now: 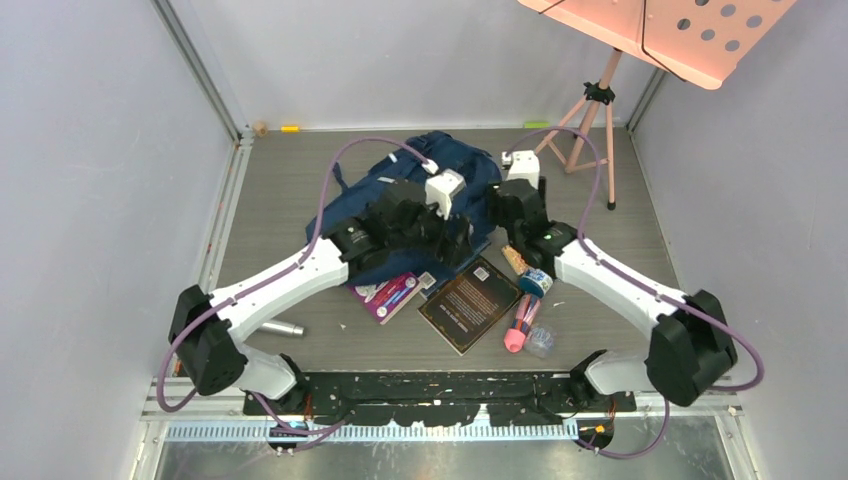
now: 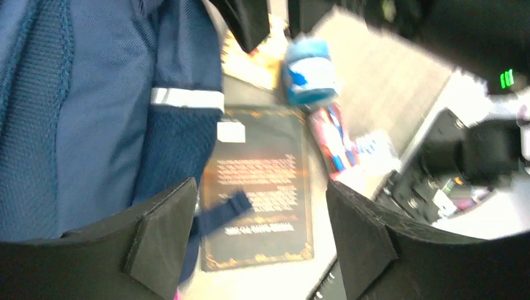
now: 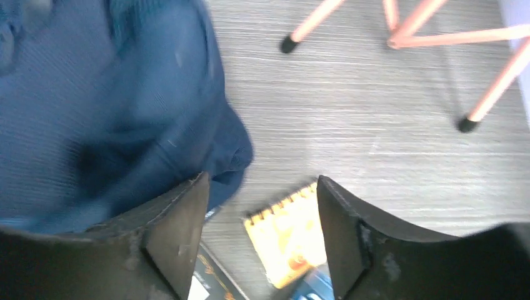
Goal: Pack the student bag
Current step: Adjust the student bag at the center of the board.
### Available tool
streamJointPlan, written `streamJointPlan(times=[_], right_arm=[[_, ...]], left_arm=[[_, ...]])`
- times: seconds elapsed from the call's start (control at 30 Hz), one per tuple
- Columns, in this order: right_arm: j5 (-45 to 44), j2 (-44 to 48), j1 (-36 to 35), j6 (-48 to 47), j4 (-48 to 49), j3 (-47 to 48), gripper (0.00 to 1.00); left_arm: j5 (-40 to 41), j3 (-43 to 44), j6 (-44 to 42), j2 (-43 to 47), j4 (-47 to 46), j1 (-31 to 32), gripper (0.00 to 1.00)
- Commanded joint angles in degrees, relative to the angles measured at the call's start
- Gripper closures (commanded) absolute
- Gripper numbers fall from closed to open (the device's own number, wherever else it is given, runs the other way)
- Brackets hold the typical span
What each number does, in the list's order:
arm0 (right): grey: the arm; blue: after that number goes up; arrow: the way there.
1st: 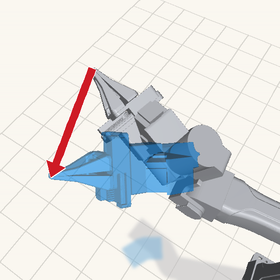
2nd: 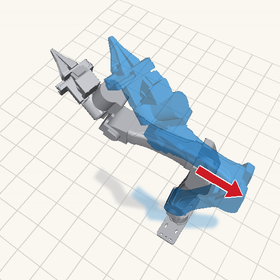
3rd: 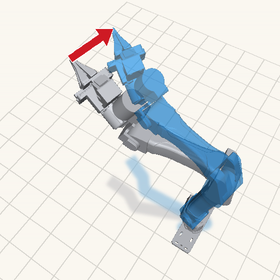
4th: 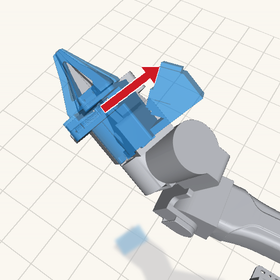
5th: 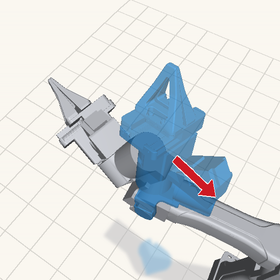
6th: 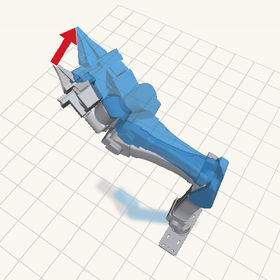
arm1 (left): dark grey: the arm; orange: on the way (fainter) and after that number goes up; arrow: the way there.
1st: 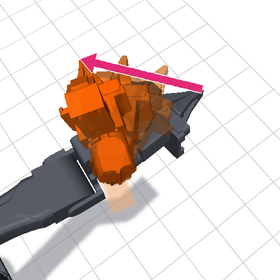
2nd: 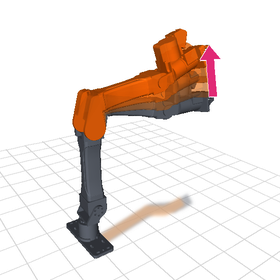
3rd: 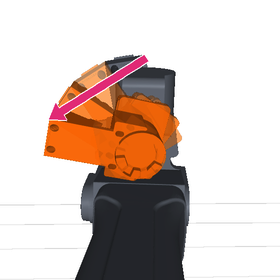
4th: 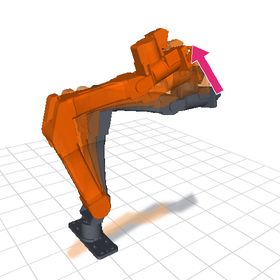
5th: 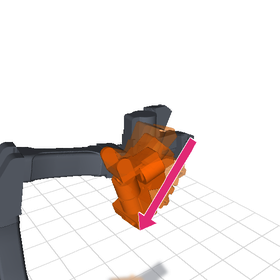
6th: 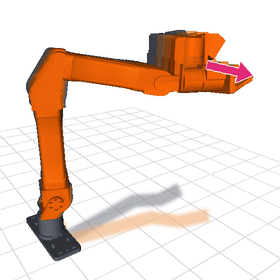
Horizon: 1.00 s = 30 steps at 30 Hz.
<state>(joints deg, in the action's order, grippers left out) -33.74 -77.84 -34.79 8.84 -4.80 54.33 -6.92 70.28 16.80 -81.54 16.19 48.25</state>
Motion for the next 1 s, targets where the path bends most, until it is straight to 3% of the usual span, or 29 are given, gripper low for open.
streamJointPlan(times=[0.0, 0.13, 0.3, 0.4, 0.53, 0.67, 0.97], right_arm=[[-1.1, 9.8, 1.0, 5.0, -6.3, -1.1, 0.22], [1.4, 16.8, 0.9, 12.5, -15.8, -2.1, 0.12], [8.8, 22.0, 0.9, 27.6, -21.4, -3.9, 0.09], [16.5, 21.8, 0.9, 35.6, -19.6, -6.7, 0.09], [25.6, 18.8, -0.8, 45.3, -9.9, -10.3, 0.13], [19.7, 14.4, -7.6, 50.7, -8.8, -9.0, 0.12], [15.4, 7.8, -11.4, 60.5, 1.4, -14.2, 0.08]], left_arm=[[-5.3, 1.1, -2.4, 6.8, 7.9, 1.5, 0.15], [-6.7, 1.2, -4.4, 12.8, 16.6, 0.1, 0.01], [2.6, -1.4, -7.8, 18.5, 25.5, -2.1, 0.00], [9.1, -2.8, -9.0, 19.5, 29.6, -4.4, 0.00], [18.0, -4.2, -12.8, 19.8, 31.5, -7.0, 0.00], [32.9, -6.4, -12.9, 18.6, 30.8, -7.1, 0.00], [25.4, -14.2, -15.8, 25.0, 22.2, -7.1, 0.00]])
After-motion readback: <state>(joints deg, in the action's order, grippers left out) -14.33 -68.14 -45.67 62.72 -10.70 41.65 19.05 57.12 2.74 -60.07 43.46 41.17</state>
